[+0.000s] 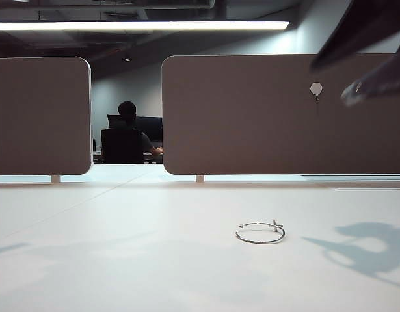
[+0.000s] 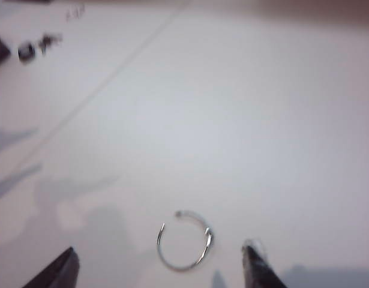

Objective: Hang the earring on the hook.

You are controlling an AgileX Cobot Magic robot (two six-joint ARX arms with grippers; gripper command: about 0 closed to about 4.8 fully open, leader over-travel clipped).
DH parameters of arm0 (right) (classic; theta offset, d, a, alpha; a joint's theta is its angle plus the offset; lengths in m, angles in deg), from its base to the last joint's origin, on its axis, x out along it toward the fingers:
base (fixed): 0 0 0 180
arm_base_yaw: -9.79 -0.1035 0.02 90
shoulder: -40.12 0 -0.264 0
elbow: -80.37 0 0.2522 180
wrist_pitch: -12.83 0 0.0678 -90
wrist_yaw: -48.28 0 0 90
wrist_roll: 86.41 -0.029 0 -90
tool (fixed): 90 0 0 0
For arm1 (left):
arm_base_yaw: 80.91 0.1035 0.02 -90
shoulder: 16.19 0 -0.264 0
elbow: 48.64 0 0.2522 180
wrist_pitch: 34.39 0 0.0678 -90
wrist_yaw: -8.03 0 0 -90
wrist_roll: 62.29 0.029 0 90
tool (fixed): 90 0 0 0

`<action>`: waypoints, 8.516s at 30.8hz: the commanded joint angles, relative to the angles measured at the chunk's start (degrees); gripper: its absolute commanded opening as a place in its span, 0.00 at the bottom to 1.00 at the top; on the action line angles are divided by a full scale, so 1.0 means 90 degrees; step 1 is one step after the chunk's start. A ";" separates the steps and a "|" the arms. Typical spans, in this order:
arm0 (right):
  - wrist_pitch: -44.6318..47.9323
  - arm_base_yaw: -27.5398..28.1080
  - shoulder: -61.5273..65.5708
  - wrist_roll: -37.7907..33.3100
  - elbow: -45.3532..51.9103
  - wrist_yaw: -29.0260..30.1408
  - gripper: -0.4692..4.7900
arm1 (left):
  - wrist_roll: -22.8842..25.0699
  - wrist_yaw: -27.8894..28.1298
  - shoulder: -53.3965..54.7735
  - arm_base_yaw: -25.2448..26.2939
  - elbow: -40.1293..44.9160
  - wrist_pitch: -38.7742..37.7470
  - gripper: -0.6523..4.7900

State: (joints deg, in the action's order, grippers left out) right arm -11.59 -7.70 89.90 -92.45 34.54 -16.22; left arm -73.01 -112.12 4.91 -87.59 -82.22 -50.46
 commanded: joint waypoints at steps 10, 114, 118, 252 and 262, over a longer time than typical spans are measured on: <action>0.0199 -0.0406 0.2091 0.0265 -0.0131 -0.0512 0.91 | 0.0697 0.2460 0.2713 -0.3019 -0.1251 0.0032 1.00; 0.1545 0.0204 0.3587 0.1715 -0.4362 -0.2463 0.08 | 0.1144 0.3803 0.4034 -0.3638 -0.2395 0.1909 1.00; 0.2047 0.0879 0.4005 0.1661 -0.4707 -0.2363 0.08 | 0.1144 0.3466 0.4316 -0.3286 -0.2766 0.2079 1.00; -0.3434 0.2380 0.9590 0.1059 -1.0375 -0.3859 0.71 | 0.1219 0.2657 0.7548 -0.2647 -0.4806 0.0665 1.00; -0.3577 0.2390 0.9957 0.1081 -1.0304 -0.3679 0.71 | 0.1222 0.2684 0.7548 -0.2647 -0.4806 0.0663 1.00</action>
State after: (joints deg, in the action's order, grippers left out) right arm -43.94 13.83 179.40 -82.92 -58.20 -49.20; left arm -62.12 -87.97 73.08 -111.44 -125.19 -44.97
